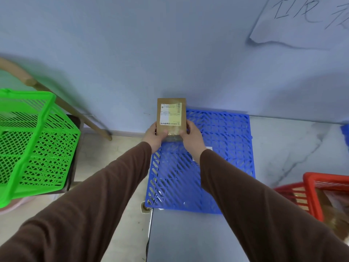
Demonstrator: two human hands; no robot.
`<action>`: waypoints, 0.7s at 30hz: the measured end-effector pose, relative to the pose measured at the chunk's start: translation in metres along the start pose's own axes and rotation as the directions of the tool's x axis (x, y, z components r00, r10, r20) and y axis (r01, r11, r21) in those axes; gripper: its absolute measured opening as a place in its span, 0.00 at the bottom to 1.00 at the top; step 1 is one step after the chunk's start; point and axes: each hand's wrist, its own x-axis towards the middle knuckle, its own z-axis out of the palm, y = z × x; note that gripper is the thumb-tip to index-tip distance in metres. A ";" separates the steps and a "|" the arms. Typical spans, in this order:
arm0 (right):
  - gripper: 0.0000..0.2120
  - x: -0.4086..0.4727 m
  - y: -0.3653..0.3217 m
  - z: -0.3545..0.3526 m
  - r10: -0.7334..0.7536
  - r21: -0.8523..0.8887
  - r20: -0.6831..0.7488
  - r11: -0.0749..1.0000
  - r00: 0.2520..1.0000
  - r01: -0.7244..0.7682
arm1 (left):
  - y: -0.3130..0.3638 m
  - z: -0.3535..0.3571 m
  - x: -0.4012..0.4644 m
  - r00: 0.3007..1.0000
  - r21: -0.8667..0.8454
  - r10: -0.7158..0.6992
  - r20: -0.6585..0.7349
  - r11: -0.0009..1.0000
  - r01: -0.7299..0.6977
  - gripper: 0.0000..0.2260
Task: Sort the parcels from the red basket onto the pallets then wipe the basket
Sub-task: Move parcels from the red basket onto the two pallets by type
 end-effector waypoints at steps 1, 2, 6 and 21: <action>0.21 0.001 0.000 0.002 -0.004 -0.006 0.001 1.000 1.000 0.004 | -0.001 0.000 0.001 1.000 -0.001 0.002 -0.003 1.000 -0.002 0.19; 0.21 0.002 0.001 0.003 -0.011 -0.005 -0.004 1.000 1.000 0.011 | -0.004 0.000 0.004 1.000 0.002 0.003 -0.005 1.000 -0.003 0.20; 0.21 0.001 0.001 0.004 -0.013 -0.002 -0.008 1.000 1.000 0.013 | -0.007 -0.002 0.009 1.000 0.082 0.009 -0.018 0.997 -0.008 0.21; 0.30 -0.140 -0.050 -0.064 -0.138 -0.236 -0.114 0.966 0.984 0.108 | 0.046 0.008 -0.114 0.973 0.240 0.216 -0.082 0.952 -0.191 0.30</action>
